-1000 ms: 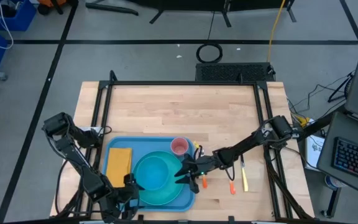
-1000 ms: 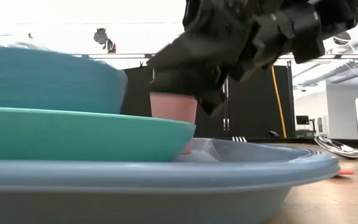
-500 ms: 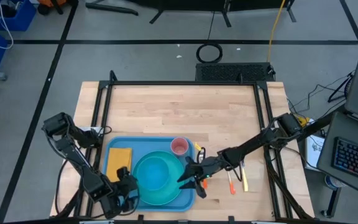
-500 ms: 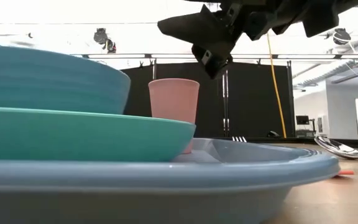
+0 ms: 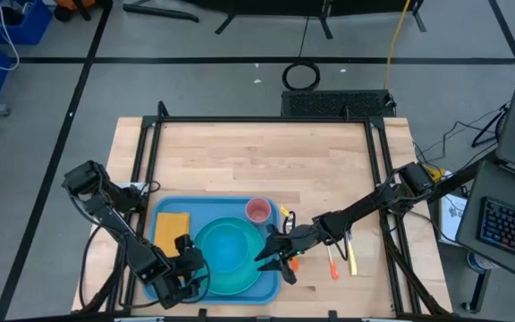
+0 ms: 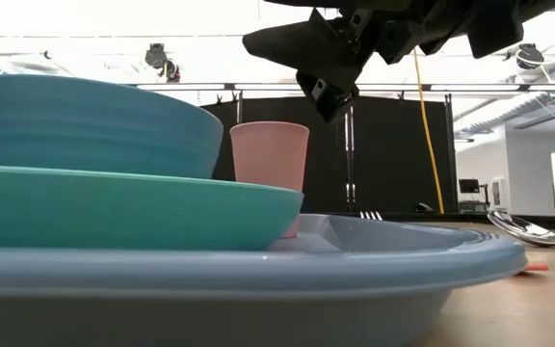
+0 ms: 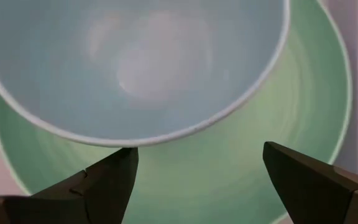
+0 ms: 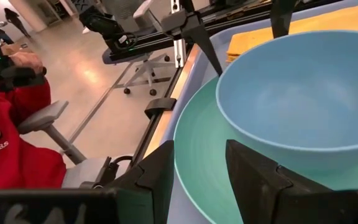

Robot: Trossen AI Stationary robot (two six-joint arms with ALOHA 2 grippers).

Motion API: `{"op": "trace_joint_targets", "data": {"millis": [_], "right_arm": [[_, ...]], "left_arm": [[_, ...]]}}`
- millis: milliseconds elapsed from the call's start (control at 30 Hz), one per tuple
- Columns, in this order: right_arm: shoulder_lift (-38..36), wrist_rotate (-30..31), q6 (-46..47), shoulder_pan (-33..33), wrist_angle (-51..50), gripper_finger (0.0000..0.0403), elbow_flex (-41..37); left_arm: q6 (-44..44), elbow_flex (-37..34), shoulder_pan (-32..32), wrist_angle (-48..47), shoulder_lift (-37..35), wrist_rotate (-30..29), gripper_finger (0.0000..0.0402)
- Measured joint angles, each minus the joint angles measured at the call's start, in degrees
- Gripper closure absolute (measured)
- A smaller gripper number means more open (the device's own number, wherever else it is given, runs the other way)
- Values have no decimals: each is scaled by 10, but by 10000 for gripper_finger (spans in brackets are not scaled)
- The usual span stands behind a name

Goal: Set up tray
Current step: Adjust the blue bowl on top of the green plate on the blue tray, then put the yellow table knife on top of the yellow table napkin on the blue tray

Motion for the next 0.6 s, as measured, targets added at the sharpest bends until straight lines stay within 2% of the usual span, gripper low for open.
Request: {"op": "trace_joint_targets", "data": {"millis": [100,300,400,500,600], "right_arm": [[0,0,-7,0,0,268,0],[0,0,-32,0,0,268,0],[0,0,-34,0,0,268,0],[-22,7,-54,0,-40,268,0],[-81,41,-92,2,-121,268,-1]], "left_arm": [[-9,0,-1,2,0,15,50],[47,0,-24,70,0,-6,50],[24,0,-33,68,0,-5,50],[22,0,-45,68,0,-28,50],[31,0,-60,71,-8,-66,50]]}}
